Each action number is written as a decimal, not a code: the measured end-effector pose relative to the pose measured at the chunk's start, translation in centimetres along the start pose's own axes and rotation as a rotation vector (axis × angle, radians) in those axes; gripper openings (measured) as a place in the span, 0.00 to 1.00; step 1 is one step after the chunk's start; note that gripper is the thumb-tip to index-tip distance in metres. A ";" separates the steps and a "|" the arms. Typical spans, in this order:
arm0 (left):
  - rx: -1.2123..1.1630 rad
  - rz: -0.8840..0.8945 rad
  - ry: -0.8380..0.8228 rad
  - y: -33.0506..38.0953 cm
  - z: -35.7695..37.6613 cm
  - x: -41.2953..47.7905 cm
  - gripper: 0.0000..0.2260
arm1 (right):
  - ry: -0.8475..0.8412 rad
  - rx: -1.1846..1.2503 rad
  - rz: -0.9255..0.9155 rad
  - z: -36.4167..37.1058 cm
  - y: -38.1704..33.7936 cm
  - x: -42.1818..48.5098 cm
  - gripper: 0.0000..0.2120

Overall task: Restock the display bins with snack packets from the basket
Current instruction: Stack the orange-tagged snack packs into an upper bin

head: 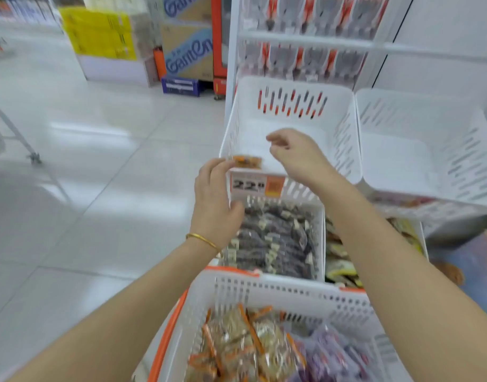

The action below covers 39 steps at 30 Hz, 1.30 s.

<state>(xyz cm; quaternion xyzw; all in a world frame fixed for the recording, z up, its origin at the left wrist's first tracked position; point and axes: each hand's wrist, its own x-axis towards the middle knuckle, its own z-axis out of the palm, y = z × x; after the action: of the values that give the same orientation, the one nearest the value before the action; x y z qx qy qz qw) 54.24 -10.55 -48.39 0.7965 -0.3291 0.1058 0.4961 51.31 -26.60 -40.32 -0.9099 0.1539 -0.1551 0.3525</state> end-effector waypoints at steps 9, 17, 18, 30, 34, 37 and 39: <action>0.119 -0.210 -0.357 -2.5 4.1 -14.1 0.25 | -0.327 0.050 0.445 8.9 15.3 -20.3 0.10; 0.158 -0.339 -0.416 -5.6 4.3 -17.7 0.23 | -0.426 -0.339 0.508 18.4 23.0 -23.6 0.17; 0.155 -0.341 -0.415 -5.6 4.4 -17.6 0.23 | -0.425 -0.309 0.509 18.9 23.0 -23.3 0.16; 0.023 -0.562 -0.488 -3.1 6.6 -17.5 0.22 | -0.103 0.540 0.625 10.2 19.0 -24.1 0.05; -0.458 -0.826 -0.607 -0.8 7.3 -17.7 0.12 | -0.126 0.673 0.510 6.5 16.2 -24.0 0.04; -0.586 -0.803 -0.544 0.8 7.2 -16.7 0.11 | -0.034 0.664 0.403 5.3 14.9 -24.3 0.03; -0.578 -0.767 -0.513 1.2 6.7 -15.7 0.08 | 0.086 0.569 0.312 4.2 14.4 -24.3 0.04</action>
<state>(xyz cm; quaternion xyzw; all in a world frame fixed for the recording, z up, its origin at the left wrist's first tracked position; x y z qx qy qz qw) 40.51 -10.12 -58.58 0.6908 -0.1412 -0.3751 0.6018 28.49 -24.77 -57.37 -0.7329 0.2569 -0.1742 0.6054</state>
